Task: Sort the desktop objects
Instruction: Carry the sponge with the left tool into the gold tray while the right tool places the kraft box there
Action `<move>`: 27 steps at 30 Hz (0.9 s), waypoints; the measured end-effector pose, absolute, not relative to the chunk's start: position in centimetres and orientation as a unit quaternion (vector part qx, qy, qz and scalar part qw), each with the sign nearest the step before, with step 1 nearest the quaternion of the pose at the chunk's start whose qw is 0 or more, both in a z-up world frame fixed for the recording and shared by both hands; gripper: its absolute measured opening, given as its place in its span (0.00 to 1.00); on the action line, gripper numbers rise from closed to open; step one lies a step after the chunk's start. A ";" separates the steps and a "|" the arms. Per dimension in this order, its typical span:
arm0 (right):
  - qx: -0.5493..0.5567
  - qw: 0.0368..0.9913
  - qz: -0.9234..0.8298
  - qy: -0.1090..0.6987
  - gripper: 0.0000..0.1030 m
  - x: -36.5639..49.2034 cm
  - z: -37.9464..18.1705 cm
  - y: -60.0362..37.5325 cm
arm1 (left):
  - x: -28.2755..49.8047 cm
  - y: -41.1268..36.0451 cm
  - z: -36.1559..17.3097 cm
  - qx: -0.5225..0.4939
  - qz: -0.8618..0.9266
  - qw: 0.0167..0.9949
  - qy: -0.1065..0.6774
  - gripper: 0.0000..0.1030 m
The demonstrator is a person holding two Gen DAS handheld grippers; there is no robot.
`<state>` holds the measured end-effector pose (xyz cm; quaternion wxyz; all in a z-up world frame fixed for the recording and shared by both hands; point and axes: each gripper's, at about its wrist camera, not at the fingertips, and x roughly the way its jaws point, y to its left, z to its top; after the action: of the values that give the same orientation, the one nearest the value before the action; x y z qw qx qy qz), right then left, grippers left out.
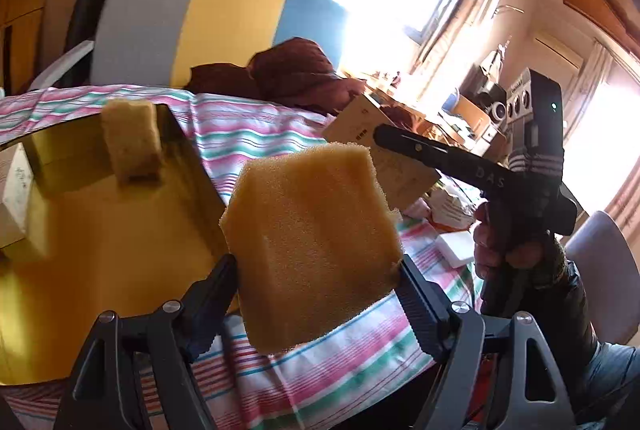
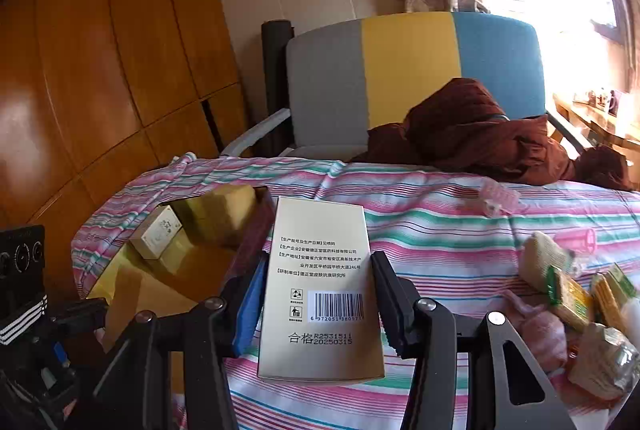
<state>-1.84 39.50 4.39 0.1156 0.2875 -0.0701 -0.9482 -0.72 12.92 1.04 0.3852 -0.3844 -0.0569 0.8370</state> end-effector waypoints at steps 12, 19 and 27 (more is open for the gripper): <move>0.311 0.186 -0.930 -0.060 0.50 -6.3 3.1 29.0 | -8.7 4.1 0.4 -0.416 0.868 0.261 -0.071 0.77; 0.321 0.181 -0.928 -0.061 0.50 -7.3 2.2 28.1 | -12.9 3.6 -0.7 -0.450 0.857 0.243 -0.065 0.77; 0.330 0.182 -0.924 -0.063 0.50 -8.0 1.5 28.1 | -18.7 4.7 -3.6 -0.504 0.832 0.217 -0.084 0.77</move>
<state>-7.98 28.07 1.54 0.1823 0.3298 -0.0635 -0.9241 -18.69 4.66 -3.58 0.2168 -0.5038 -0.0835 0.8320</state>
